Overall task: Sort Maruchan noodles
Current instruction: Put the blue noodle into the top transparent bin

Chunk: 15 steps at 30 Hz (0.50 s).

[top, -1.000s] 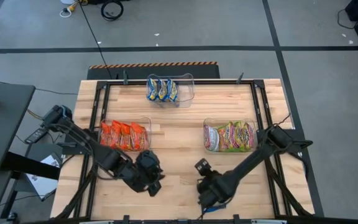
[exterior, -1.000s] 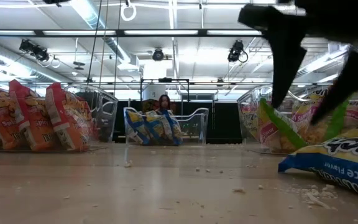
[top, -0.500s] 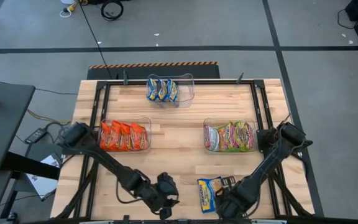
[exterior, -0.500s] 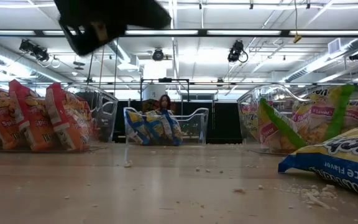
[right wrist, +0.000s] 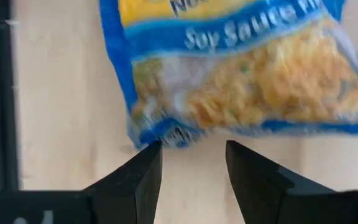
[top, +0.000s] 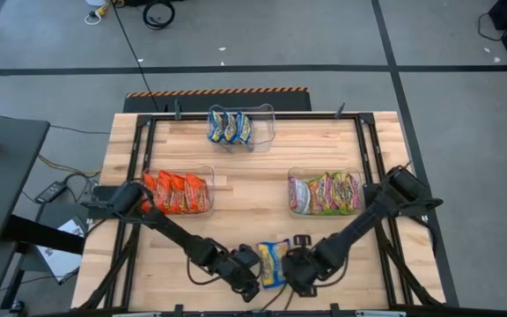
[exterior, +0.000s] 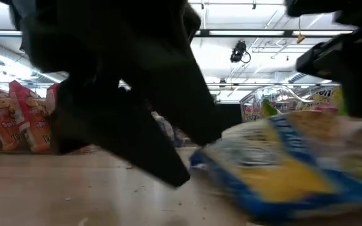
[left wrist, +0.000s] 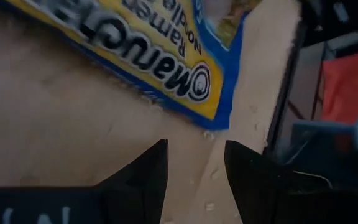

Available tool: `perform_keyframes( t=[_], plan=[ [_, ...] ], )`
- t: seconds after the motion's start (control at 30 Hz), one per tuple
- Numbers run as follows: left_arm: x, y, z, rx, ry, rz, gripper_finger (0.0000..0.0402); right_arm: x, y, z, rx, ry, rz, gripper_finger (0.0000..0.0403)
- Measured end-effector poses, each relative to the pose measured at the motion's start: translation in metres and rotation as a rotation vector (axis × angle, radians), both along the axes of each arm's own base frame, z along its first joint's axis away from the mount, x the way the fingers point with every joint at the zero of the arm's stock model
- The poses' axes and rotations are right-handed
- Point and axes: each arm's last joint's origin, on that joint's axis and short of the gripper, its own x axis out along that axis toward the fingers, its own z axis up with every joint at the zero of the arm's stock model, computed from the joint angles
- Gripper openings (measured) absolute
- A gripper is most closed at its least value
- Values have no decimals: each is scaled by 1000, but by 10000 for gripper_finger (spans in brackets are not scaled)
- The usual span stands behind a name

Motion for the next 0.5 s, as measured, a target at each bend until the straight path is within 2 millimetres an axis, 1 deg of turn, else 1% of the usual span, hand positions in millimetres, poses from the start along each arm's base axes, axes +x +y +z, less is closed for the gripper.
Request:
perform_keyframes(
  t=[0.1, 0.27, 0.4, 0.5],
  plan=[
    [3, 3, -3, -85, 42, 76, 163, 5, -8, 0, -13, 4, 6, 183],
    [6, 8, -2, -176, 69, 186, 163, 2, -3, 0, -14, 3, 27, 183],
    [4, 16, -7, -142, 119, 269, 163, -5, 5, 0, -10, -1, 15, 183],
    [7, 22, -7, -135, 112, 343, 163, -11, 12, 0, -12, -8, 5, 183]
  ],
)
